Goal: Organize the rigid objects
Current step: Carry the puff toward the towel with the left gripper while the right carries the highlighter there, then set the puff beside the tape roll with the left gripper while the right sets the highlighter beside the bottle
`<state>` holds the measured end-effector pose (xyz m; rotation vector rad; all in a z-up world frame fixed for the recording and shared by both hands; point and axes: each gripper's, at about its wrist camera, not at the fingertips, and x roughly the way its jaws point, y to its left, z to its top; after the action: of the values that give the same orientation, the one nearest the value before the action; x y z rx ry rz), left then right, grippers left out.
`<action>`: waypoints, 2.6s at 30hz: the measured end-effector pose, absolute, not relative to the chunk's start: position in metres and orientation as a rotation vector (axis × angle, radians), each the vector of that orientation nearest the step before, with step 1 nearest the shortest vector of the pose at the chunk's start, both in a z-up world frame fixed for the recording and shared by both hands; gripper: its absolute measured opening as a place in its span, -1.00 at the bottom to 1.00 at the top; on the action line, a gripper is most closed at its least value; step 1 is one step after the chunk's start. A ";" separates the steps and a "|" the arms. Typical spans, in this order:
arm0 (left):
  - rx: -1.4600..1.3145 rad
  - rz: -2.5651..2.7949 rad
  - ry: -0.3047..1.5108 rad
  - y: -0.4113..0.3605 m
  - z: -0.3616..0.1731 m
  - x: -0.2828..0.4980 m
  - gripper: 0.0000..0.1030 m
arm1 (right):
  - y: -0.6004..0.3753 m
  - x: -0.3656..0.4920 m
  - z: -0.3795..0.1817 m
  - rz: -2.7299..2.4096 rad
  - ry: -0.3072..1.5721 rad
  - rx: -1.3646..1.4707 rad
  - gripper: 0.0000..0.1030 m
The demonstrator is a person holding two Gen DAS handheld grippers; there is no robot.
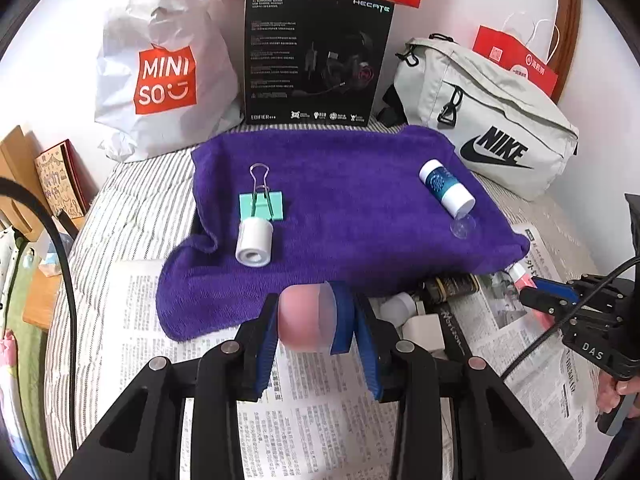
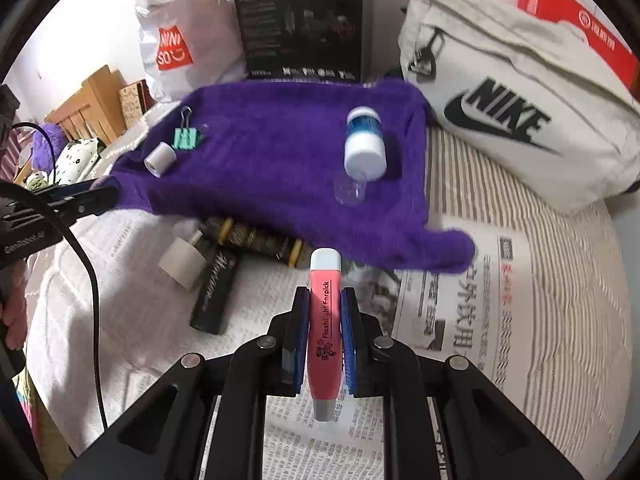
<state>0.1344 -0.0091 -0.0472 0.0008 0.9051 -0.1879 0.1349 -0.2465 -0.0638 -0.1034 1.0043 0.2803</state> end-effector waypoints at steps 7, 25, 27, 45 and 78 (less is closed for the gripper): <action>-0.007 -0.187 0.897 -0.007 -0.040 0.148 -0.33 | -0.241 0.158 -0.050 0.300 0.988 -0.096 -0.71; -0.001 -0.176 0.922 -0.004 -0.049 0.202 -0.33 | -0.204 0.243 -0.063 0.354 1.018 -0.114 -0.71; -0.002 -0.174 0.923 -0.003 -0.050 0.206 -0.33 | -0.201 0.246 -0.069 0.360 1.030 -0.117 -0.71; 0.017 -0.175 0.968 0.000 -0.074 0.233 -0.33 | -0.189 0.265 -0.102 0.380 1.075 -0.150 -0.70; 0.073 -0.193 1.015 -0.021 -0.104 0.247 -0.33 | -0.210 0.258 -0.102 0.382 1.061 -0.155 -0.70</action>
<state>0.2472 -0.0208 -0.1040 0.0726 1.0149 -0.1931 0.2577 -0.2105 -0.1023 -0.1550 1.0610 0.3819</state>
